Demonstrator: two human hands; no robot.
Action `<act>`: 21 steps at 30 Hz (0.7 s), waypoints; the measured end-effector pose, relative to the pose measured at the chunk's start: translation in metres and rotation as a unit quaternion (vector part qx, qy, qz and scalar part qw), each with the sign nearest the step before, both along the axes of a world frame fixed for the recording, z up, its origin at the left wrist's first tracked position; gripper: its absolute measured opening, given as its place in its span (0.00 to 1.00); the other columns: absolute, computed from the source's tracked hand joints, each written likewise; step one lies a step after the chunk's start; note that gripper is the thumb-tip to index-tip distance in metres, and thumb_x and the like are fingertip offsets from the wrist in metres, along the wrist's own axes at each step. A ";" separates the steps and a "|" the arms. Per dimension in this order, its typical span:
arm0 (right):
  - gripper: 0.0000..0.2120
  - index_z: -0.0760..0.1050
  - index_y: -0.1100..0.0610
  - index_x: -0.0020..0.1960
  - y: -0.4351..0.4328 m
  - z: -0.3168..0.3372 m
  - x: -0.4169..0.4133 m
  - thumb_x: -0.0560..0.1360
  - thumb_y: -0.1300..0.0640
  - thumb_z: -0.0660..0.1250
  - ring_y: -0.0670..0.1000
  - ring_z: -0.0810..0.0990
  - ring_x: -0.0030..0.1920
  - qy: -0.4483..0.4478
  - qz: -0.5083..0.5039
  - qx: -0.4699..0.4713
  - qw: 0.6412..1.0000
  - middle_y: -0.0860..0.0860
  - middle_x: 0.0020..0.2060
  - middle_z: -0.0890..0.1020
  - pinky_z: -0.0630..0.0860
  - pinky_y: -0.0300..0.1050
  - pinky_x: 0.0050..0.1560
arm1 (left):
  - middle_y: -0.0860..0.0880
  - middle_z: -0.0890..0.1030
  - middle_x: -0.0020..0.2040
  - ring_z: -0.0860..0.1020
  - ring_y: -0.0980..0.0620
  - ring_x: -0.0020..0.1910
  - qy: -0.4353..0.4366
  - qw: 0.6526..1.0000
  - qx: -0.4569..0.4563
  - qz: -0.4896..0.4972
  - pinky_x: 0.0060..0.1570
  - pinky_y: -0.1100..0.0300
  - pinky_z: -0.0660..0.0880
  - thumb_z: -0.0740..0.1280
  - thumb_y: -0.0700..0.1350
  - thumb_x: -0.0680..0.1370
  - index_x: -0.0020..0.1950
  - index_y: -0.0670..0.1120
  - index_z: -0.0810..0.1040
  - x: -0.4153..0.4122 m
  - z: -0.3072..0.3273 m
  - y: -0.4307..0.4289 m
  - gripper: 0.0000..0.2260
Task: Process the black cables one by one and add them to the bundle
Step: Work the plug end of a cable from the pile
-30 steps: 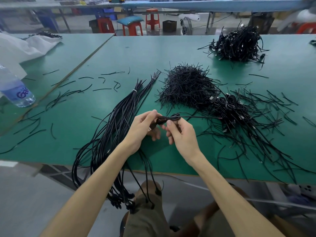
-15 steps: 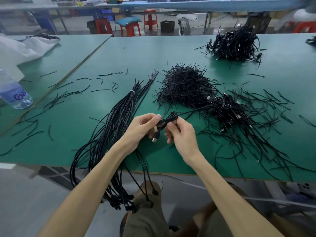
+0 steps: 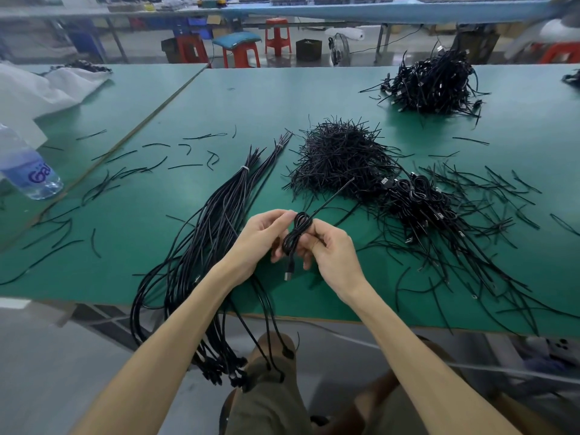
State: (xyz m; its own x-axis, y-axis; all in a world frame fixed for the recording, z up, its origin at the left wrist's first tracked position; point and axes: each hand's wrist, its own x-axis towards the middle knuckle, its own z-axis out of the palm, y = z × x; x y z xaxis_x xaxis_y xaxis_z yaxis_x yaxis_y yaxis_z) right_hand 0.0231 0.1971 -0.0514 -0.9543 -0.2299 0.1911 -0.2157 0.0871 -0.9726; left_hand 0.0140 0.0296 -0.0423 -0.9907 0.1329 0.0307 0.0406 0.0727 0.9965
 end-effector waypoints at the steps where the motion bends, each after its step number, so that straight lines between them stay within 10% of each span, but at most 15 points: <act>1: 0.15 0.82 0.52 0.46 -0.001 0.000 0.001 0.81 0.68 0.62 0.51 0.77 0.32 0.003 0.005 0.008 1.000 0.52 0.35 0.83 0.77 0.43 0.33 | 0.49 0.75 0.31 0.70 0.54 0.25 0.005 1.000 -0.009 0.003 0.24 0.65 0.68 0.64 0.54 0.84 0.55 0.47 0.84 0.001 0.000 0.001 0.13; 6: 0.21 0.80 0.45 0.43 -0.002 0.000 0.000 0.79 0.70 0.61 0.50 0.77 0.27 0.001 -0.003 0.056 0.998 0.47 0.32 0.82 0.77 0.42 0.32 | 0.46 0.84 0.41 0.80 0.52 0.39 0.009 0.991 -0.120 -0.052 0.40 0.59 0.74 0.65 0.60 0.82 0.57 0.48 0.82 -0.002 0.013 0.002 0.16; 12: 0.15 0.77 0.51 0.40 -0.002 0.001 0.001 0.80 0.67 0.62 0.50 0.78 0.27 0.006 -0.008 0.071 0.997 0.51 0.31 0.82 0.77 0.44 0.33 | 0.51 0.81 0.38 0.75 0.56 0.30 0.058 0.939 -0.334 -0.064 0.34 0.59 0.74 0.67 0.55 0.82 0.59 0.47 0.78 -0.015 0.040 0.000 0.13; 18: 0.13 0.70 0.62 0.39 0.000 0.000 0.001 0.82 0.66 0.63 0.51 0.73 0.33 -0.026 0.001 0.016 1.000 0.46 0.27 0.75 0.72 0.46 0.37 | 0.45 0.79 0.30 0.74 0.50 0.25 -0.070 0.947 -0.313 -0.033 0.27 0.63 0.71 0.63 0.51 0.84 0.66 0.44 0.72 -0.014 0.046 0.005 0.15; 21: 0.13 0.71 0.64 0.40 0.001 0.002 0.001 0.83 0.64 0.64 0.55 0.74 0.33 -0.034 0.008 -0.018 0.999 0.62 0.32 0.77 0.74 0.51 0.36 | 0.50 0.80 0.25 0.76 0.51 0.22 -0.096 0.951 -0.293 -0.003 0.25 0.63 0.73 0.64 0.51 0.83 0.68 0.44 0.69 -0.010 0.046 0.005 0.17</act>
State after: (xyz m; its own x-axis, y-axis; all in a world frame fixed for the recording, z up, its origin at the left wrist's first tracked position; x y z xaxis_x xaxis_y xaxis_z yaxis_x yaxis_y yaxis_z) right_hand 0.0243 0.1977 -0.0495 -0.9617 -0.2395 0.1336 -0.1493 0.0486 -0.9876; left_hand 0.0043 0.0341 0.0034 -0.9699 0.0776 -0.2309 -0.1349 0.6181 0.7745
